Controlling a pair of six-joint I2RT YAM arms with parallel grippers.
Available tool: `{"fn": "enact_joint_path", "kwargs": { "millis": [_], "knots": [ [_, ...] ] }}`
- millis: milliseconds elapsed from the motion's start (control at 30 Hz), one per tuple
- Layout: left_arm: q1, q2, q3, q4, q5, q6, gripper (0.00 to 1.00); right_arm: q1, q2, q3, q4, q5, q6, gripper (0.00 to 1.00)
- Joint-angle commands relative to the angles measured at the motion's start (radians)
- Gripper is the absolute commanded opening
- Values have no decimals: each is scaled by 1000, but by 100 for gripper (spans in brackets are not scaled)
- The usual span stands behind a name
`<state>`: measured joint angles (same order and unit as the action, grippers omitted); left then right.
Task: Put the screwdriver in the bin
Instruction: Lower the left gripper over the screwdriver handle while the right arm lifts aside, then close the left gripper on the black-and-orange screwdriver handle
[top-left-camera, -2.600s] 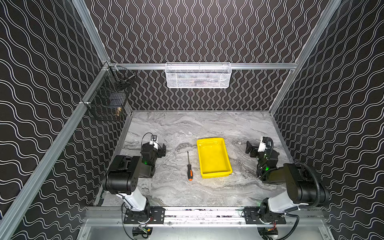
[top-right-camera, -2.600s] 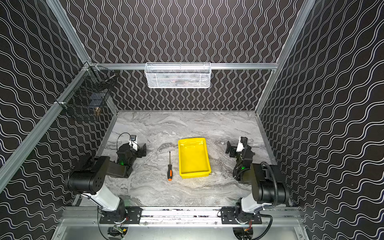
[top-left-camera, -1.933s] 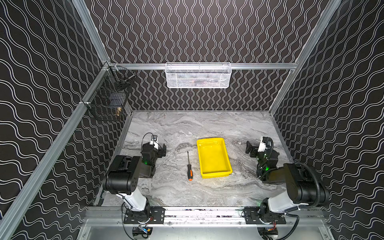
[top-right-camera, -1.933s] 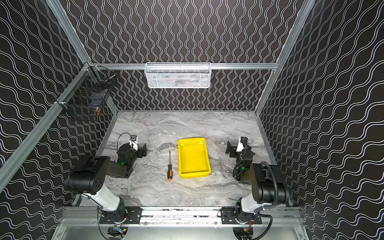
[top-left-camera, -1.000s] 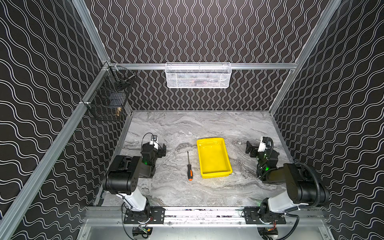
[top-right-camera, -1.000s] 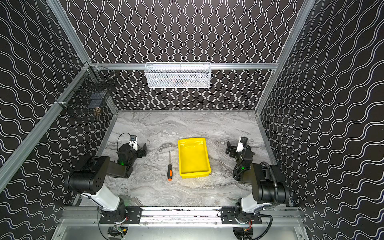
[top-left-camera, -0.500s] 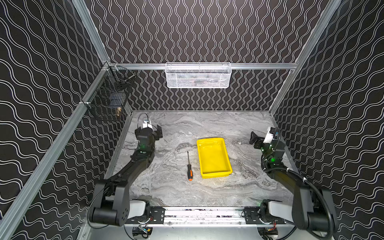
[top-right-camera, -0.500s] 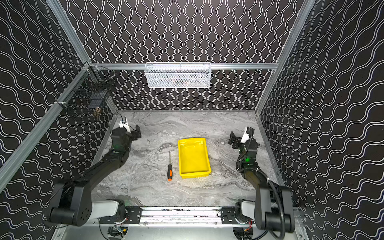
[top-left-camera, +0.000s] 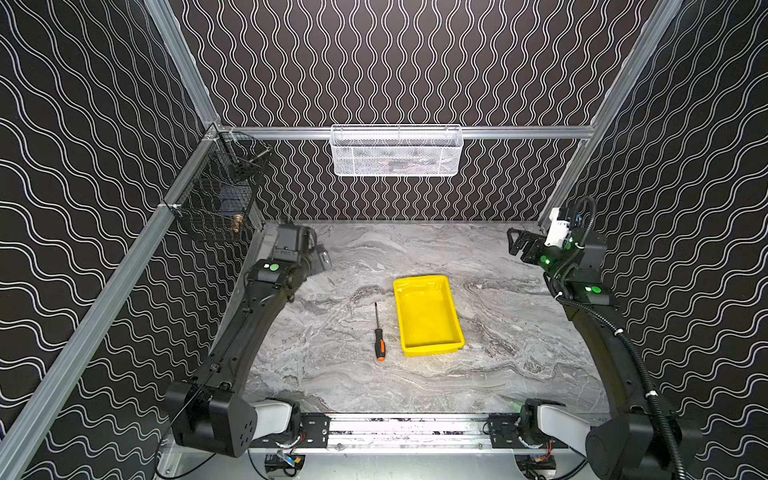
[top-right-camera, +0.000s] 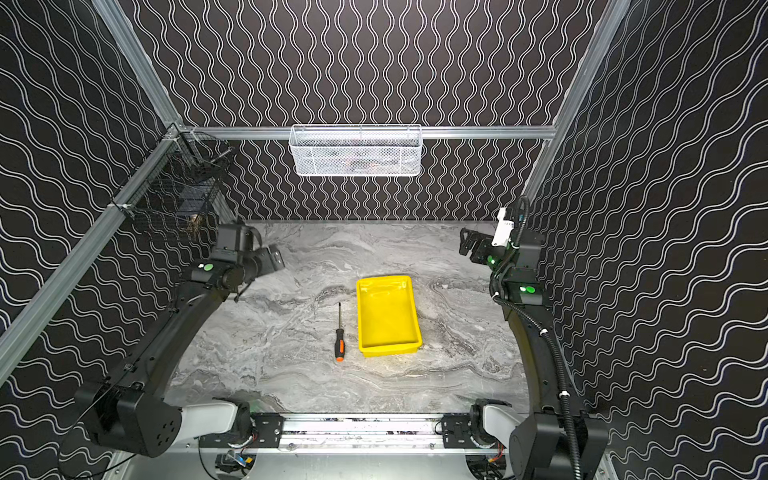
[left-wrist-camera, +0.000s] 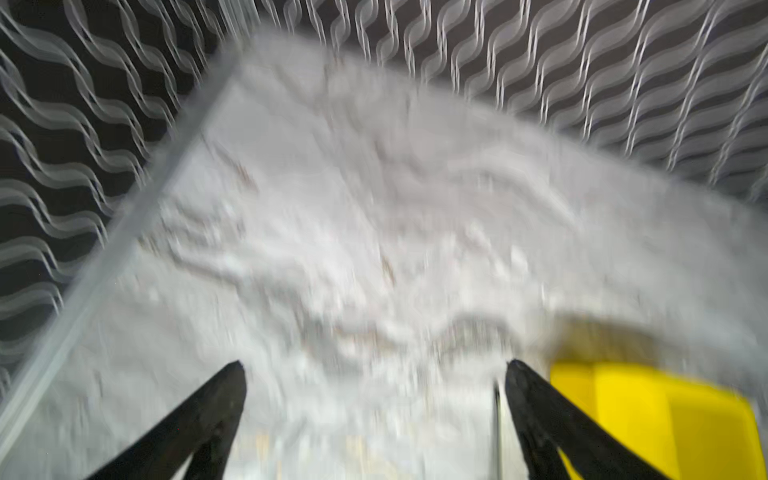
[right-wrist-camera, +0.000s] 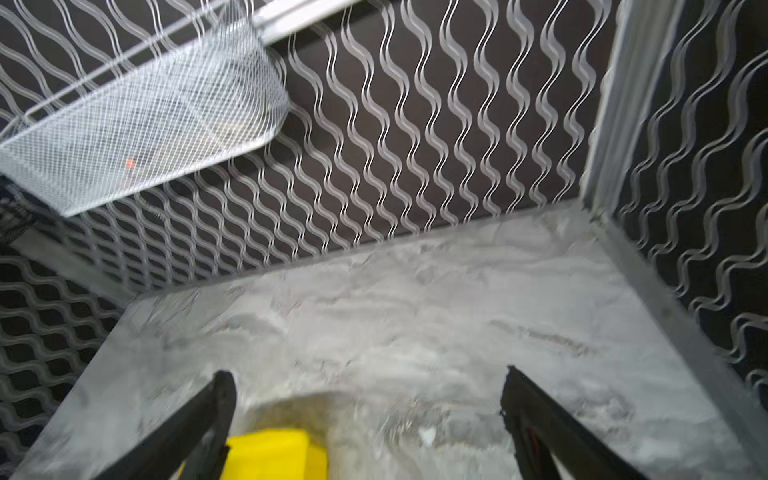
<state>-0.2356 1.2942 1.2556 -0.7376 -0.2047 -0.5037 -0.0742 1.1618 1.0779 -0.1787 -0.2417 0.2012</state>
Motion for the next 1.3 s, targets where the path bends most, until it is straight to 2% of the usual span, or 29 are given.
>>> {"fn": "enact_joint_path", "kwargs": {
  "millis": [0,100,200,267,400,533,667,800,900,1267],
  "knots": [
    [-109,-29,-28,-230,84,-156,95,5,-6,-4,-162,-77,5,100],
    [-237,-58,-78,-218,105,-279,94,8,-11,-37,-172,-79,-6,100],
    [-322,-42,-110,-209,115,-362,94,8,-2,-37,-212,-65,-30,100],
    [-366,-19,-149,-173,110,-381,93,8,-5,-59,-200,-59,-40,100],
    [-421,77,-183,-102,169,-405,91,8,-10,-102,-178,-61,-36,99],
    [-514,189,-160,-108,91,-416,86,7,1,-120,-167,-57,-46,99],
    [-537,278,-176,-38,172,-411,86,7,14,-145,-153,-90,-43,99],
    [-572,336,-180,-15,162,-407,83,7,27,-148,-147,-80,-52,99],
    [-572,382,-183,5,199,-393,81,7,33,-146,-155,-75,-55,99],
    [-585,414,-234,69,203,-426,69,7,61,-144,-151,-74,-62,99]
  ]
}}
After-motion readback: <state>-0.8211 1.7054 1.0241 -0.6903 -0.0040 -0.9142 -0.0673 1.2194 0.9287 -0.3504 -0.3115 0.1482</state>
